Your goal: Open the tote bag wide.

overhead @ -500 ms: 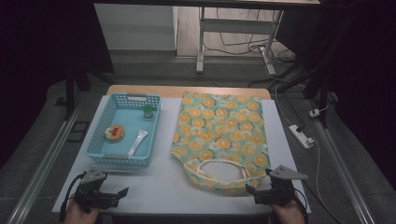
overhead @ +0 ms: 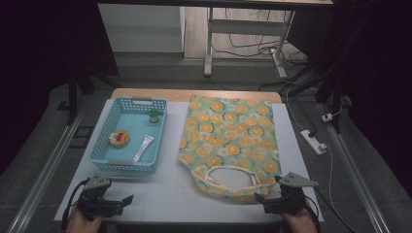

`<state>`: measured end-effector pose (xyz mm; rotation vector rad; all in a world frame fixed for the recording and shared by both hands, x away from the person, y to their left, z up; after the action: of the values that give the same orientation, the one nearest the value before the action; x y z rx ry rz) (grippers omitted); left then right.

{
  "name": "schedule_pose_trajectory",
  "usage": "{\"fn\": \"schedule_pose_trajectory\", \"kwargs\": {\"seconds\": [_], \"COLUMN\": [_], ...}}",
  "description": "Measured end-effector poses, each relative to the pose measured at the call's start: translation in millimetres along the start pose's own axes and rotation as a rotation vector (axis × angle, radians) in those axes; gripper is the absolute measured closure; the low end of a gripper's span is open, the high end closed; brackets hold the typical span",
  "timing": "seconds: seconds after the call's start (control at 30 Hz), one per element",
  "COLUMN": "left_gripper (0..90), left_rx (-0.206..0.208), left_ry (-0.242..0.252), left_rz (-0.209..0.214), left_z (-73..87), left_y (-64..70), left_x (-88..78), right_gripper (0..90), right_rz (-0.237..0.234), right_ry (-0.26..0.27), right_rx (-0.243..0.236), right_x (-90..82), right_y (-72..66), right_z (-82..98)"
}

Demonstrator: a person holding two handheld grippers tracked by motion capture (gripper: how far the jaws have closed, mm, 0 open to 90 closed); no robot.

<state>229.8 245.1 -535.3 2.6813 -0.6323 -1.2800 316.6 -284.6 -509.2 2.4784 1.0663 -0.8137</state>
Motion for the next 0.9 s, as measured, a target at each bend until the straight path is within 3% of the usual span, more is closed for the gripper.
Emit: {"fn": "schedule_pose_trajectory", "kwargs": {"seconds": [0.4, 0.9], "left_gripper": [1.7, 1.8], "left_rx": [0.012, -0.014], "left_ry": [-0.018, -0.009], "left_rz": [0.014, 0.038], "left_z": [-0.3, -0.2], "left_y": [0.9, -3.0], "left_x": [2.0, 0.5], "right_gripper": [0.0, 0.0], "right_rz": [-0.019, -0.034], "right_ry": [-0.008, -0.006], "right_rx": [-0.021, -0.053], "right_x": [1.3, -1.4], "right_y": [-1.7, -4.4], "right_z": [-0.8, -9.1]}}
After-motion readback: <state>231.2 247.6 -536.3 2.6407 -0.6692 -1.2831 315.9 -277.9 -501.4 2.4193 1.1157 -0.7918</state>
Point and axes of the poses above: each handheld gripper's, and its own axes: x roughly forward along the jaws, z roughly out of its underside, y roughly to its right, the point moved 2 cm from there along x, roughly forward along the jaws, and after that the axes turned 8 degrees about -x, right-handed, at the moved point
